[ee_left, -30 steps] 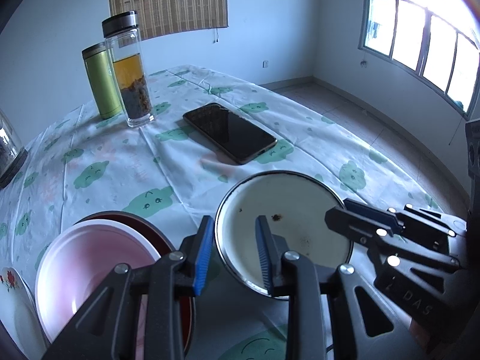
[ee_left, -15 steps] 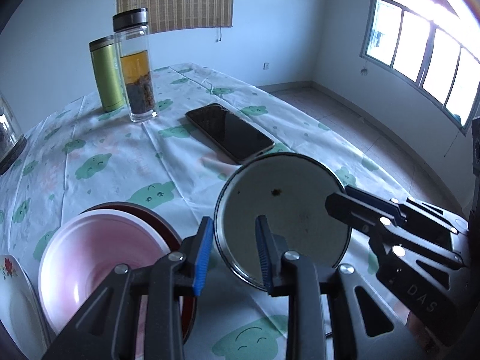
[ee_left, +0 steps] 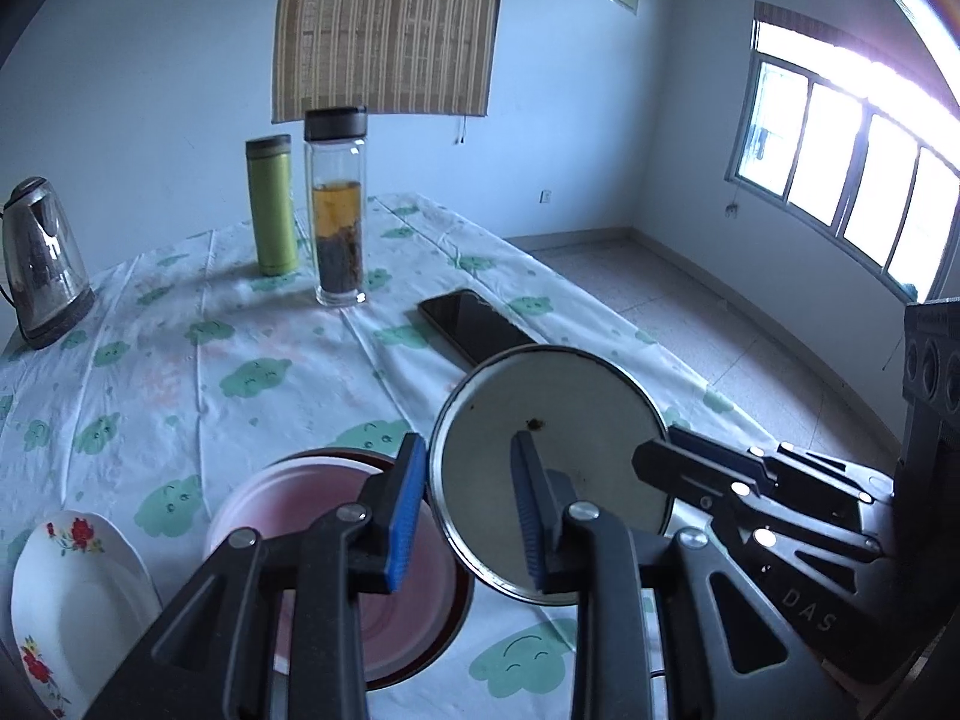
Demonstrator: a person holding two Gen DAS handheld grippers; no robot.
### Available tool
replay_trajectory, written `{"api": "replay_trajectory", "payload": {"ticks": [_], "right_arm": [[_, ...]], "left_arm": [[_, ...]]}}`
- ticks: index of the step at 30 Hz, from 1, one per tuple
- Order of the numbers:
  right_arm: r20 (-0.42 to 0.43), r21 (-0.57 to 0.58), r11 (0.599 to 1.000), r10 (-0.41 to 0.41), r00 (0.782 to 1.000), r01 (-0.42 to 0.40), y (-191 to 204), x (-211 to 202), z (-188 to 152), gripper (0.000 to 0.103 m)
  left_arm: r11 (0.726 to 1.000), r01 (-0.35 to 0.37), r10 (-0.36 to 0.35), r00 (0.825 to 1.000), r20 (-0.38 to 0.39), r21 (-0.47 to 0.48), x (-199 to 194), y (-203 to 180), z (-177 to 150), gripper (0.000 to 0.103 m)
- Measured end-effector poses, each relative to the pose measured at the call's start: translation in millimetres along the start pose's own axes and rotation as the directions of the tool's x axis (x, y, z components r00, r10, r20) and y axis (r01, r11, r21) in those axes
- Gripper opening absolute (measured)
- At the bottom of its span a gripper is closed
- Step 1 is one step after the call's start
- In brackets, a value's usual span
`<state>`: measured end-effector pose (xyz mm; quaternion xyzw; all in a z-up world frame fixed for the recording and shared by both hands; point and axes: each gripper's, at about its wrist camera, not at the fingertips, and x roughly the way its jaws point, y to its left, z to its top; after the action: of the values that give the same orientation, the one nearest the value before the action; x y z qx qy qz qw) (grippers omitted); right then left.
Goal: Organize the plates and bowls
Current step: 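Lift the white enamel bowl with both grippers and carry it over the pink bowl, then lower the white enamel bowl into the pink bowl with both grippers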
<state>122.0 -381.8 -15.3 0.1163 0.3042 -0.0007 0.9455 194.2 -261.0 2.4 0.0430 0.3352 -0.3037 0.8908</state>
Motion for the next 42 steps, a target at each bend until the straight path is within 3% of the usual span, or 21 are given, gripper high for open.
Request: {"api": "replay_trajectory", "payload": {"ticks": [21,42], "right_arm": [[0.039,-0.116,0.99,0.079,0.996,-0.074,68.4,-7.6,26.7,0.017],[-0.052,-0.105,0.99,0.089,0.995,-0.094,77.2,34.8,14.6,0.017]], "left_arm": [[0.992,-0.018,0.027,0.997,0.071,-0.126,-35.9,60.2,7.1,0.026],[0.983,-0.098,0.093,0.995,-0.035,-0.154,-7.7,80.4,-7.5,0.026]]}}
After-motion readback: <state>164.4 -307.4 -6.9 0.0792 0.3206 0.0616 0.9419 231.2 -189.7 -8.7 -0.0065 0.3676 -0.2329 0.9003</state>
